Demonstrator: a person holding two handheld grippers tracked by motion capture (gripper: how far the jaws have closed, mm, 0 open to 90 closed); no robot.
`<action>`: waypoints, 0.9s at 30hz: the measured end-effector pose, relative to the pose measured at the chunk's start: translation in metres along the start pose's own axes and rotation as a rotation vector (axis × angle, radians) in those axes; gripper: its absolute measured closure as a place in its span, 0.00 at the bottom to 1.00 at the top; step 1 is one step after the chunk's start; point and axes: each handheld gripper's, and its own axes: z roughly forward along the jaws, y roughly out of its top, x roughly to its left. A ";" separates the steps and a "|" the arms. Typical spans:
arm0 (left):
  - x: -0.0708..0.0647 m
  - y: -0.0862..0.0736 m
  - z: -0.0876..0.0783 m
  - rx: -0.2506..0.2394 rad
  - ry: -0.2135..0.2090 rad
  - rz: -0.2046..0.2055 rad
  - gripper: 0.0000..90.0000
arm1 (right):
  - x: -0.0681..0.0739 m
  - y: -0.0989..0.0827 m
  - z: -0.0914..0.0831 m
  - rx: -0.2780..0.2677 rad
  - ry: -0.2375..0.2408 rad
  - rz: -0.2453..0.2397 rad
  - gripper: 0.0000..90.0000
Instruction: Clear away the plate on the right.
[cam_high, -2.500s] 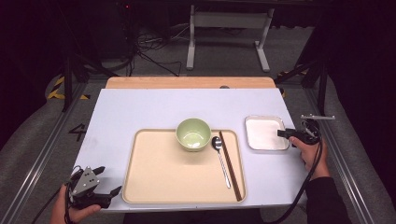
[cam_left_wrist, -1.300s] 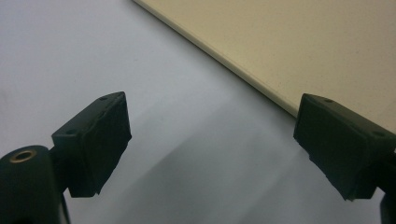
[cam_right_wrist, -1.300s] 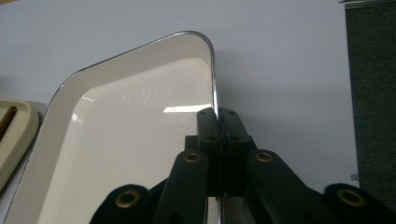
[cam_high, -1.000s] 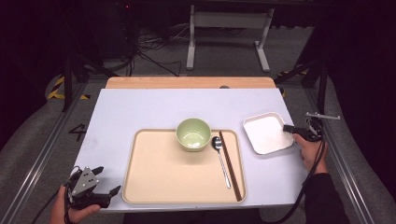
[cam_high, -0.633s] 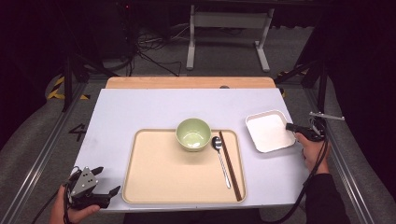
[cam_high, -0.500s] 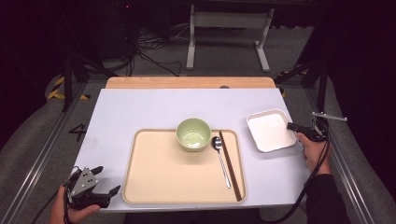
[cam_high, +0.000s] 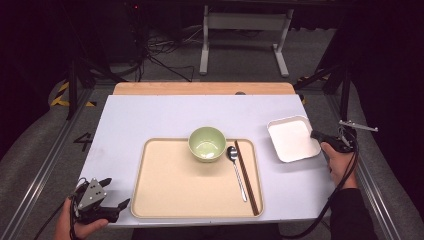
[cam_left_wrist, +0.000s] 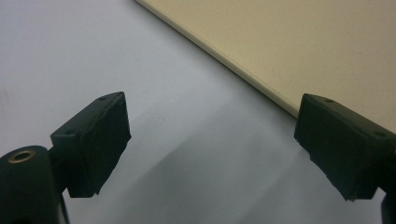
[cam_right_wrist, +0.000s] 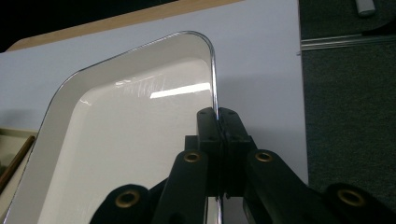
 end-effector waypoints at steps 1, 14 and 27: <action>0.000 0.000 0.000 -0.004 0.002 -0.004 0.13 | 0.000 0.000 -0.001 -0.004 0.002 0.000 0.99; 0.000 0.000 0.001 0.000 -0.006 -0.001 0.13 | 0.008 0.008 -0.016 -0.069 0.026 -0.008 0.99; 0.000 0.000 0.000 -0.004 -0.004 0.001 0.13 | 0.018 0.012 -0.023 -0.100 0.056 -0.030 0.99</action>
